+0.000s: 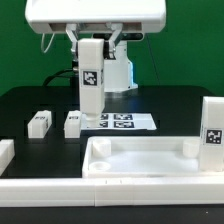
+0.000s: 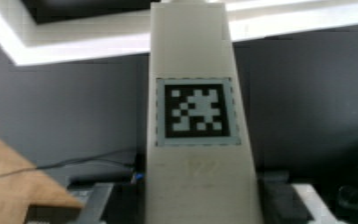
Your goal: Assemble desk
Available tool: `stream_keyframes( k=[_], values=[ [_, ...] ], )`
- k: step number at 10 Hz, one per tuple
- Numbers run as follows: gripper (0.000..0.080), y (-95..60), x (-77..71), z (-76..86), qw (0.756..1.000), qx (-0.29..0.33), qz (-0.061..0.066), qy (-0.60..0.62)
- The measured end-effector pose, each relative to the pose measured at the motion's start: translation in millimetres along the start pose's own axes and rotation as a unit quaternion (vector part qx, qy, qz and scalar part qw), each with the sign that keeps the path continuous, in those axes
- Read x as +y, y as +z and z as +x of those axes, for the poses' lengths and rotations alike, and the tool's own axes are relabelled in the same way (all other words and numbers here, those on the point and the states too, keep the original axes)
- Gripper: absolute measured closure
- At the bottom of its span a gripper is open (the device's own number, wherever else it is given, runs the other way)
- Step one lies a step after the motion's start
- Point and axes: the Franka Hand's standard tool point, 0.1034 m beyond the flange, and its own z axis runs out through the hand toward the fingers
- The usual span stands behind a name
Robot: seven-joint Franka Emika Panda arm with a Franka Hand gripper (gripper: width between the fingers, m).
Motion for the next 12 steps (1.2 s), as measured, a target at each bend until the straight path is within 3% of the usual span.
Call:
stream_keyframes(
  k=[1, 4, 12],
  values=[
    [0.0512, 7.7, -1.9, 7.0, 1.000, 0.004, 0.000, 0.003],
    [0.0512, 29.6, -5.8, 1.9, 1.000, -0.002, -0.002, 0.001],
    [0.0512, 52.4, -6.3, -11.7, 1.000, -0.014, -0.006, -0.002]
  ],
)
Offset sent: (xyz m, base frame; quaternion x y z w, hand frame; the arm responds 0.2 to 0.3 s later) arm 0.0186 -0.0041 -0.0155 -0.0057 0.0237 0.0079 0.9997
